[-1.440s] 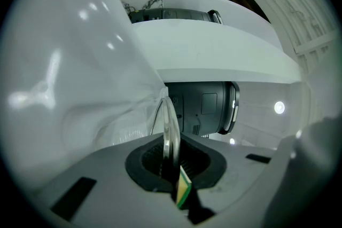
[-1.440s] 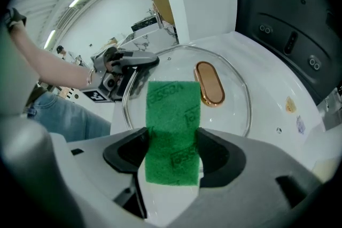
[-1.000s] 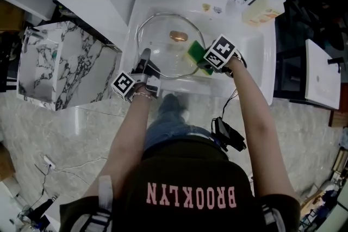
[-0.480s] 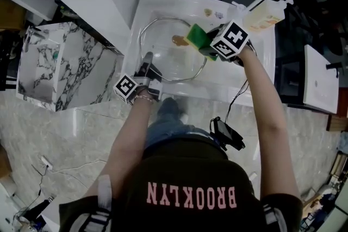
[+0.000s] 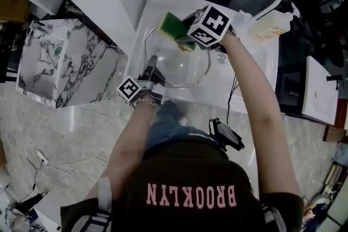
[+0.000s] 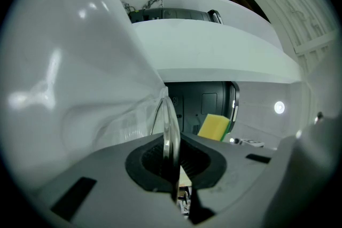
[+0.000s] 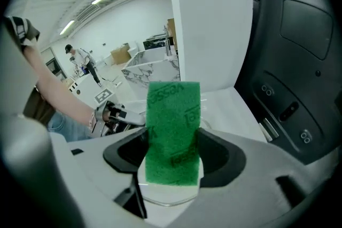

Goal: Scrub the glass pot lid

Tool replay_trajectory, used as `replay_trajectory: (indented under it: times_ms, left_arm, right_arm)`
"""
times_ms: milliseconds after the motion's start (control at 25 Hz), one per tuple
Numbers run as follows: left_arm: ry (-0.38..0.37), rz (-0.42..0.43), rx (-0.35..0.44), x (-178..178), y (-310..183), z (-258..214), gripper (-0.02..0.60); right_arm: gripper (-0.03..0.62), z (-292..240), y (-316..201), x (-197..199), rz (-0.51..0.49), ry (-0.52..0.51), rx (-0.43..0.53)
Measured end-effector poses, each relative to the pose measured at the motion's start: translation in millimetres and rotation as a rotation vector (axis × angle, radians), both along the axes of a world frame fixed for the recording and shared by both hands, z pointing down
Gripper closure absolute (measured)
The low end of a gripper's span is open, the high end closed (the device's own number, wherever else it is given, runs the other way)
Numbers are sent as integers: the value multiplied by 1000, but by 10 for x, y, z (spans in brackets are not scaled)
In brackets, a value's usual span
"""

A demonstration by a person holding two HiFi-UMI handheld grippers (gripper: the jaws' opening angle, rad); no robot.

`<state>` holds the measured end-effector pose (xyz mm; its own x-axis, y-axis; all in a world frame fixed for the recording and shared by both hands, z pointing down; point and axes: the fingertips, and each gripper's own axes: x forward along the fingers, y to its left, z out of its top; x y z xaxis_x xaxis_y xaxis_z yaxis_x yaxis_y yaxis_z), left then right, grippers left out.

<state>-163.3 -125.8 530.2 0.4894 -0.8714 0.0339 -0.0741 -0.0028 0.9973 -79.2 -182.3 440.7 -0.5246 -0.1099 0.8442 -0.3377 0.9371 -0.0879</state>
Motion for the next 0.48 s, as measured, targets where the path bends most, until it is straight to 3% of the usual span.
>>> replay_trajectory:
  times_ms: [280,480]
  left_arm:
    - [43,-4,33,19,-31,-34,563]
    - [31,-1,7,28,-12,-41,563]
  right_arm:
    - [321,125,7,-603,-92,-23,-61]
    - [321,391,12,-808,-121,-1,-100]
